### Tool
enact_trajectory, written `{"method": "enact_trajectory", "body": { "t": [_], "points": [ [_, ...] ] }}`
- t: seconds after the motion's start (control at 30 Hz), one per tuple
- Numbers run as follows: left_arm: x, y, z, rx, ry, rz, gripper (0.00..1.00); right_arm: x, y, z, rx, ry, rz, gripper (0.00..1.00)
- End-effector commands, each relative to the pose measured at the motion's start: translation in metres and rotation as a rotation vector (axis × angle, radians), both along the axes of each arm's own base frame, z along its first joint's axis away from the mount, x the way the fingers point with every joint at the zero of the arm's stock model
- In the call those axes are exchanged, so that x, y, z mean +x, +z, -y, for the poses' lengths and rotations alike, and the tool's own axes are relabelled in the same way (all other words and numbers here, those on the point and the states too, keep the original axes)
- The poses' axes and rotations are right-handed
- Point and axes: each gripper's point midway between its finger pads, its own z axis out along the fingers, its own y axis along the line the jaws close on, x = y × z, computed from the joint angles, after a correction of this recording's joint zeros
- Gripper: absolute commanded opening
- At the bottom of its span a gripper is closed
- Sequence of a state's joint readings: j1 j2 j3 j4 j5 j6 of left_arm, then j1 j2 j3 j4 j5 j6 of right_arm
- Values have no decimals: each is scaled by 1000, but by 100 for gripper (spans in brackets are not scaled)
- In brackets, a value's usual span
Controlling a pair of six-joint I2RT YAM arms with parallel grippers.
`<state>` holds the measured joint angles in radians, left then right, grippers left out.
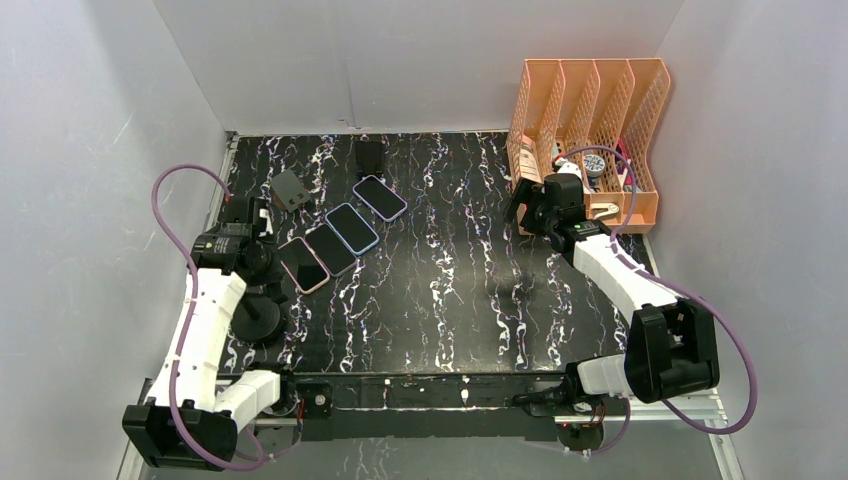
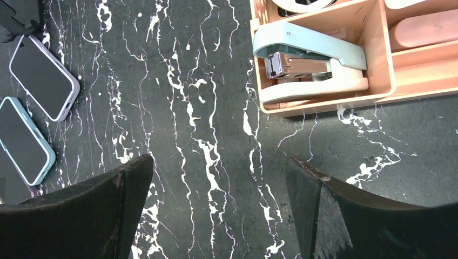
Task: Place the phone on the phone stand
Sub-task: Move the phone stand to the center of the board.
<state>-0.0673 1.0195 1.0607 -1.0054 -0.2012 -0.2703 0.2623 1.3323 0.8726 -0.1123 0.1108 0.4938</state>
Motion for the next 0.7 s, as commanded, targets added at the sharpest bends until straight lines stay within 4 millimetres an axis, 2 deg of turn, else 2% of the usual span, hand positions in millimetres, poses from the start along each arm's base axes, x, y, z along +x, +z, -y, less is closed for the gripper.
{"method": "enact_trajectory", "body": {
  "t": [0.0, 0.13, 0.3, 0.47, 0.67],
  "points": [
    [10, 33, -4, 25, -19, 80, 0, 4, 15, -4, 16, 15, 59, 99],
    [20, 46, 4, -8, -53, 120, 0, 5, 12, -5, 16, 18, 50, 99],
    [43, 71, 23, -85, -129, 186, 0, 5, 15, -6, 16, 18, 58, 99],
    [68, 94, 59, -226, -293, 266, 0, 6, 35, -3, 23, 9, 121, 99],
    [102, 129, 98, -247, -473, 343, 0, 3, 68, 0, 28, 10, 222, 99]
  ]
}}
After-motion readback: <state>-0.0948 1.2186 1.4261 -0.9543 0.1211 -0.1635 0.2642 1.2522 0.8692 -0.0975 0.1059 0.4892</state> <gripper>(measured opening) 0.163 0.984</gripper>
